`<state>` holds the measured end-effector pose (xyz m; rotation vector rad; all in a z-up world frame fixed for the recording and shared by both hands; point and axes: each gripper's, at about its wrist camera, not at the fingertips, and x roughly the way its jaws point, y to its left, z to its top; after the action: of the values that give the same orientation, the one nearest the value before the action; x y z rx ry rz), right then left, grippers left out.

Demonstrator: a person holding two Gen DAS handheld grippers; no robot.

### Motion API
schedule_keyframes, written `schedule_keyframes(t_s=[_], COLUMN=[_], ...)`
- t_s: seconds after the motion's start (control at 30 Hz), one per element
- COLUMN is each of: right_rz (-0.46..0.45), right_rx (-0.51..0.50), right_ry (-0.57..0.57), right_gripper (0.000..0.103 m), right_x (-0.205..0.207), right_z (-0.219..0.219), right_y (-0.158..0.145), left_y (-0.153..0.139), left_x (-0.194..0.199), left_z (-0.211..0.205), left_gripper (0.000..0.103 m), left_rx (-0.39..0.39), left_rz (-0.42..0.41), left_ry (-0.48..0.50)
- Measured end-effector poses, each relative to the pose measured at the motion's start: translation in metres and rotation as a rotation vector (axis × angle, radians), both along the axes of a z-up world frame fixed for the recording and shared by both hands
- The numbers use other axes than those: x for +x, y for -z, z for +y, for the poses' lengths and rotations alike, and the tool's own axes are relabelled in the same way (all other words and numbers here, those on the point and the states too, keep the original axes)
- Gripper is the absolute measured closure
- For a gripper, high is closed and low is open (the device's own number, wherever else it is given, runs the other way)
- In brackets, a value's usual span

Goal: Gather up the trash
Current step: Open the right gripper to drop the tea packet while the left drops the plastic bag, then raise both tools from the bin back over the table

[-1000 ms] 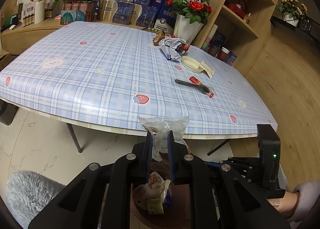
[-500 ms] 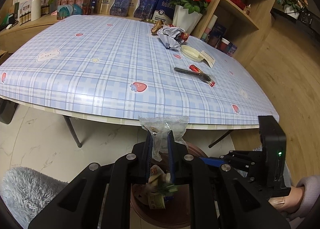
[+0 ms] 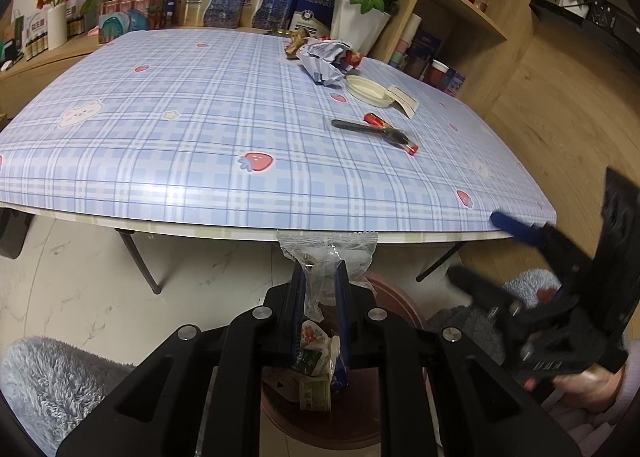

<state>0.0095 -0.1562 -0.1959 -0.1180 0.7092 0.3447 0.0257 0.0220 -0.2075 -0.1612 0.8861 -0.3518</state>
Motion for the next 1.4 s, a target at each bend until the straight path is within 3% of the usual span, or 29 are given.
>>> schedule_keyframes(t_s=[0.1, 0.3, 0.5, 0.87, 0.93, 0.97, 1.0, 1.13, 1.27, 1.4], right_rz=[-0.05, -0.028, -0.069, -0.093, -0.095, -0.094, -0.093, -0.086, -0.081, -0.072], right_rx=[-0.001, 0.001, -0.072, -0.078, -0.077, -0.077, -0.076, -0.074, -0.066, -0.063], right_ry=[0.047, 0.118, 0.21, 0.224, 0.225, 0.225, 0.229, 0.251, 0.276, 0.291], right_gripper=[0.006, 0.006, 0.006, 0.006, 0.006, 0.006, 0.006, 0.006, 0.006, 0.006], right_x=[0.002, 0.006, 0.005, 0.003, 0.002, 0.002, 0.002, 0.004, 0.005, 0.006], right_z=[-0.013, -0.027, -0.036, -0.04, -0.04, -0.04, -0.041, -0.044, -0.048, -0.051], right_y=[-0.008, -0.001, 0.006, 0.004, 0.003, 0.003, 0.003, 0.003, 0.004, 0.006], left_y=[0.002, 0.007, 0.018, 0.035, 0.034, 0.033, 0.031, 0.027, 0.015, 0.001], left_x=[0.0, 0.001, 0.002, -0.004, -0.006, -0.007, -0.007, -0.005, 0.001, 0.002], left_z=[-0.004, -0.016, -0.039, -0.072, -0.072, -0.071, -0.071, -0.062, -0.041, -0.018], left_gripper=[0.089, 0.088, 0.088, 0.084, 0.07, 0.053, 0.045, 0.032, 0.013, 0.009], left_rx=[0.007, 0.02, 0.065, 0.131, 0.126, 0.129, 0.131, 0.129, 0.118, 0.108], left_rz=[0.007, 0.031, 0.065, 0.12, 0.119, 0.11, 0.098, 0.08, 0.021, -0.044], left_ry=[0.016, 0.058, 0.155, 0.302, 0.31, 0.307, 0.3, 0.243, 0.106, -0.045])
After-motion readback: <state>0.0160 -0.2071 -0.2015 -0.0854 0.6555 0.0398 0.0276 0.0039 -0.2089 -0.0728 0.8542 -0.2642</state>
